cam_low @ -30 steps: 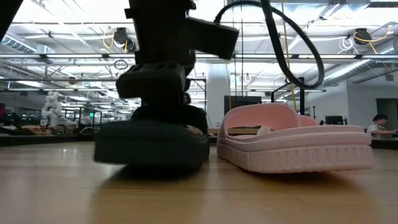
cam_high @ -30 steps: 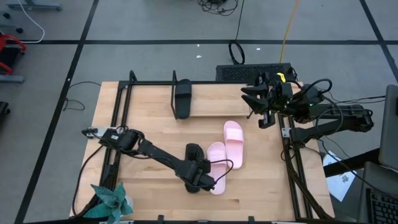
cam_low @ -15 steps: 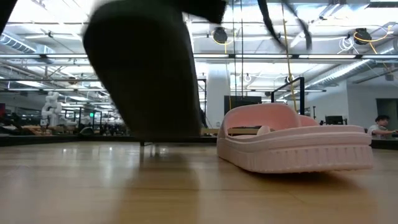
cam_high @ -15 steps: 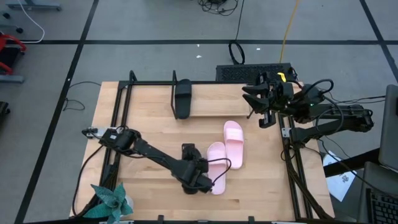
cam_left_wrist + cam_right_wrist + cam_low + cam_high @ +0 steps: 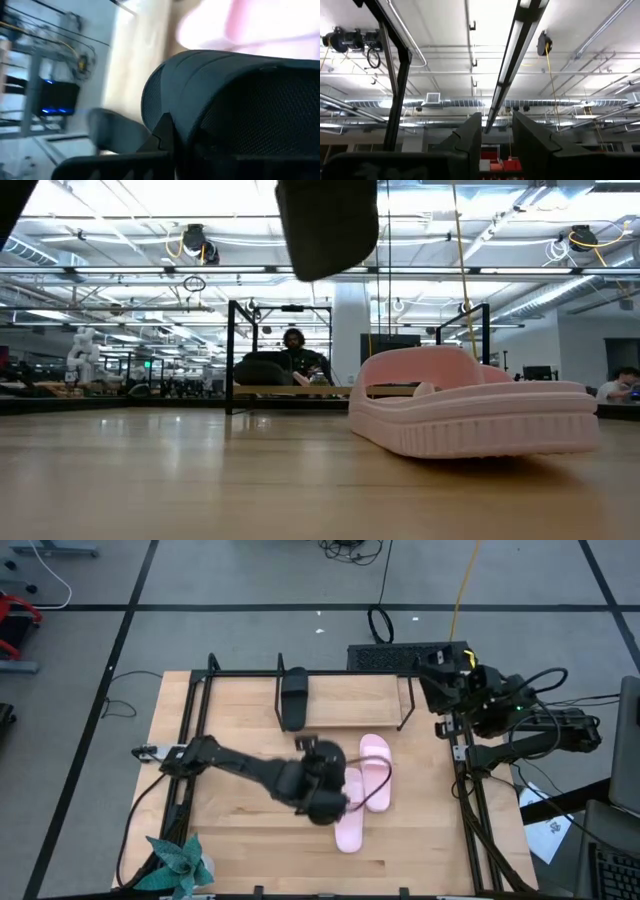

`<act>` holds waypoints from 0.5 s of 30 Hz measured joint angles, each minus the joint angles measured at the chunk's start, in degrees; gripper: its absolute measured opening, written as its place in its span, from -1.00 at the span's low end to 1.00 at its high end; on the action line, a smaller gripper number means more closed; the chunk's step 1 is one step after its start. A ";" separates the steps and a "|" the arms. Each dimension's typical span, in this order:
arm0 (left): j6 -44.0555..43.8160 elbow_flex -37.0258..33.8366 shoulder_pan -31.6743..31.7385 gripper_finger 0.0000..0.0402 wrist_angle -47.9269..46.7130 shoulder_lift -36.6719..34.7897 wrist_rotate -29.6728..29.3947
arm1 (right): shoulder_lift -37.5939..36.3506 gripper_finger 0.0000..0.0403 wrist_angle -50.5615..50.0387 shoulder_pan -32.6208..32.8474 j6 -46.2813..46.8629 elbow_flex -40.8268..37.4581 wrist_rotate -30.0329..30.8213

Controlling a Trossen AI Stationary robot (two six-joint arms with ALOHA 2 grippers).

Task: Pick and place slides into the shelf
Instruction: Put the black slide on the shelf

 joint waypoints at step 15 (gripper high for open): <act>23.62 -0.10 14.53 -1.00 11.18 -1.22 -7.16 | -1.76 -0.51 0.34 -0.04 -9.79 0.00 11.84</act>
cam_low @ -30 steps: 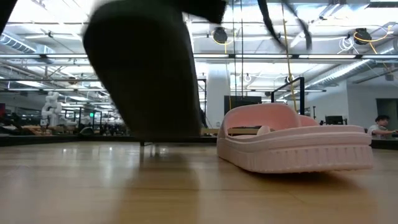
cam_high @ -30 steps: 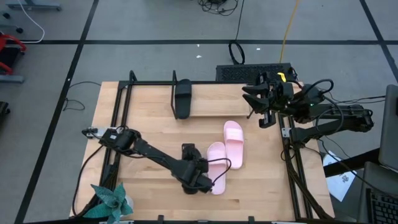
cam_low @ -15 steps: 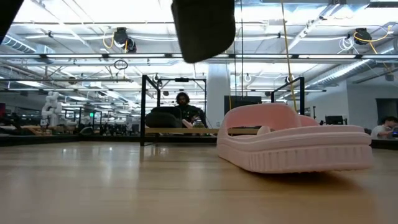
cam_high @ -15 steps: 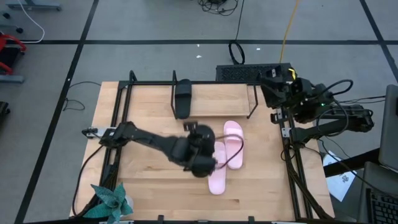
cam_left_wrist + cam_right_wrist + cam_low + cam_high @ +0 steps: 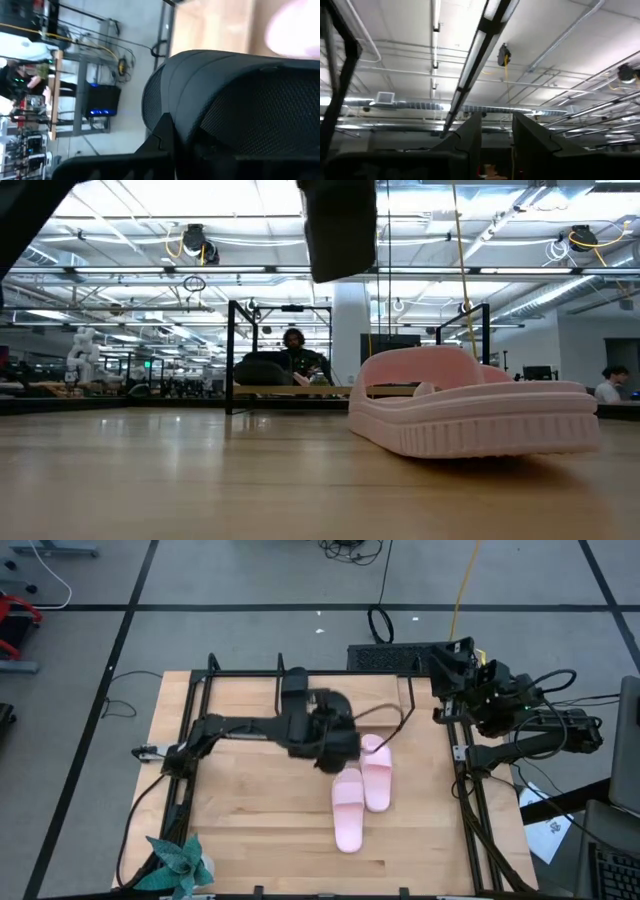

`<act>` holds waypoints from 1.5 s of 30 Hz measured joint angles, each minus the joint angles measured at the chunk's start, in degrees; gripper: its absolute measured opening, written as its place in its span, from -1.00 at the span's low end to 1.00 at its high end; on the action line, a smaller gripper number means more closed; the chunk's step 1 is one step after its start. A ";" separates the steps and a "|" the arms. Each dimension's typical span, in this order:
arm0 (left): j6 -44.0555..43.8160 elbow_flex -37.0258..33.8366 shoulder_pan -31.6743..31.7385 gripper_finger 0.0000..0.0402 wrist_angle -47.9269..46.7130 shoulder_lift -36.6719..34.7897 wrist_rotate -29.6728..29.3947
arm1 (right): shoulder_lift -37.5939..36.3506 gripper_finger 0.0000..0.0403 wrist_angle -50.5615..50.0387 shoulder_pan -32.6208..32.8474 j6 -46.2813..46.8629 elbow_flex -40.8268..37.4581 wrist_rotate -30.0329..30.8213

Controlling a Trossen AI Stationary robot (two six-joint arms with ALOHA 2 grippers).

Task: Pick and place slides into the shelf
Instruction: Put the black slide on the shelf

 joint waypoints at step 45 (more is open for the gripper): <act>26.73 -5.67 21.91 -1.00 21.75 9.68 7.83 | 0.04 -0.51 -2.22 -1.27 -15.15 0.00 3.77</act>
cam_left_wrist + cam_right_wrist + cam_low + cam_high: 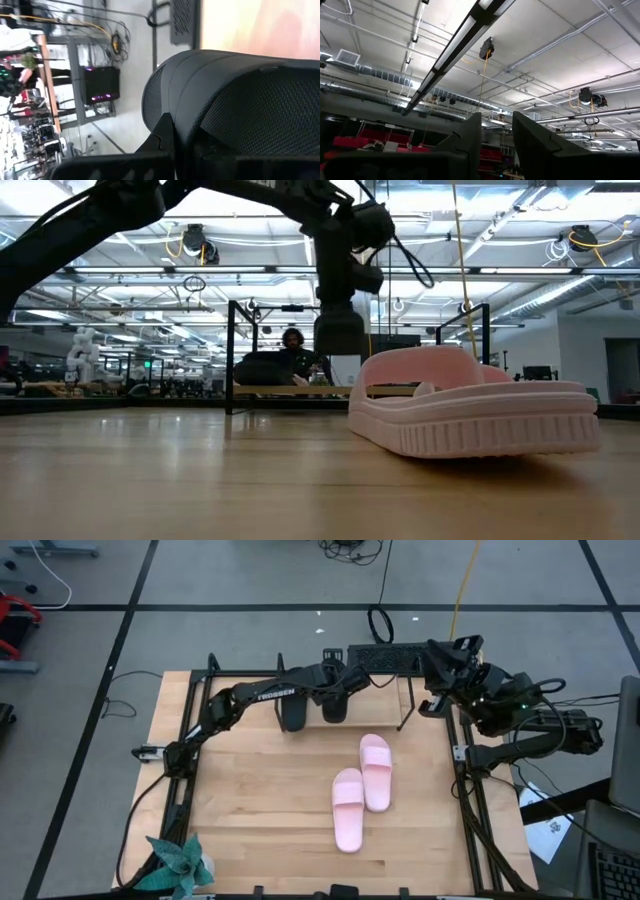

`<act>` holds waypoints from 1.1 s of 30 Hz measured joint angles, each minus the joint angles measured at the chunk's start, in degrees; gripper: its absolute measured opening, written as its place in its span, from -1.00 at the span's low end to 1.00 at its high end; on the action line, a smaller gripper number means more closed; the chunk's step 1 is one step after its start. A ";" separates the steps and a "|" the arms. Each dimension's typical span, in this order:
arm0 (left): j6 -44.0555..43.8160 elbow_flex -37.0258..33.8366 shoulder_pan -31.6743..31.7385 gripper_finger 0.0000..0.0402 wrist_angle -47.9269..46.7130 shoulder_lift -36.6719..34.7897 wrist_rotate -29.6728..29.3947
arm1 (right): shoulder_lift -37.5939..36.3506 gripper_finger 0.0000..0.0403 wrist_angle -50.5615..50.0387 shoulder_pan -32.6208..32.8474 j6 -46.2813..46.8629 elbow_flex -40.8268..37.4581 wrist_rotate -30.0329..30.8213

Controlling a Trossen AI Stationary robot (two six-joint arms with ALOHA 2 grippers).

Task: Pick and place slides into the shelf
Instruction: Put the black slide on the shelf

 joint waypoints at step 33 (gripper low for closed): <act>-4.68 -3.22 -0.36 -1.00 -3.87 -4.35 2.77 | -1.12 -0.51 -0.70 0.02 -1.52 0.00 2.39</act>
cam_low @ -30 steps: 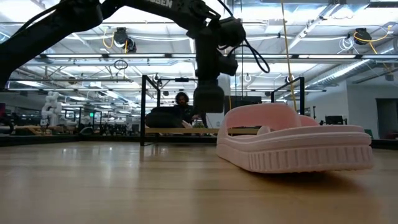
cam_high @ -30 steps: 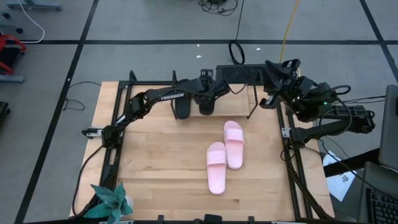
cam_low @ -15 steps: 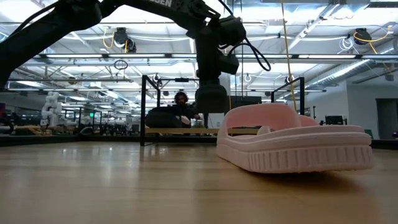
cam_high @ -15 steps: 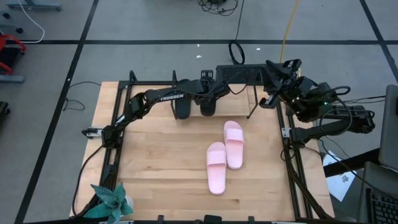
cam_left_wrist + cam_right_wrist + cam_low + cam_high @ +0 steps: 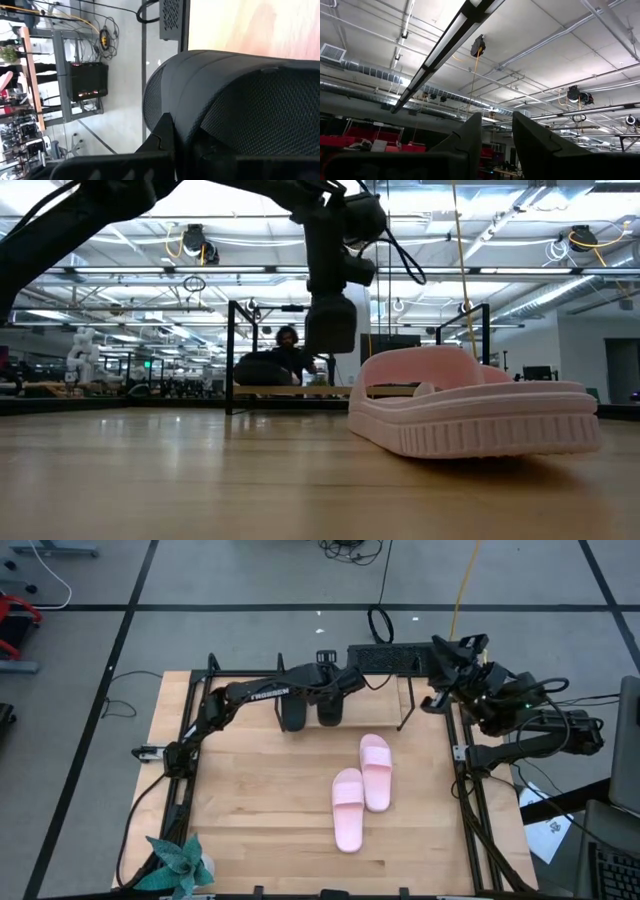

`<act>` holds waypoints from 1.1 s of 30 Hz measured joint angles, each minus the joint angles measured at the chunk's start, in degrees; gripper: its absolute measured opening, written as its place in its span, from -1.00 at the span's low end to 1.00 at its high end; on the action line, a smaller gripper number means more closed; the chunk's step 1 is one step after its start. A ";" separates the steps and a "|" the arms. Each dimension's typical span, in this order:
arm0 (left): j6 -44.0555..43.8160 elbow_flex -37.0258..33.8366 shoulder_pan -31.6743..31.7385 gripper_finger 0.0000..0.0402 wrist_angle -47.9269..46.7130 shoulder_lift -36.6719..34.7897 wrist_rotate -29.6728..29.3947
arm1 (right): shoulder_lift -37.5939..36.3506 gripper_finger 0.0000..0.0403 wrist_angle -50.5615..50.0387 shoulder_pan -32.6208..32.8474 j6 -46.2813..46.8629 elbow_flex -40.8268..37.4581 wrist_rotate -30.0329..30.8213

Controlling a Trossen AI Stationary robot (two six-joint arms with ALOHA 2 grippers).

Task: Pick and place slides into the shelf
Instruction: Put the black slide on the shelf

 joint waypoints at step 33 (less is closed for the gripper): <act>10.48 -34.16 -2.93 -1.00 35.52 -17.40 2.49 | 3.56 -0.51 3.30 0.04 0.10 0.02 -0.29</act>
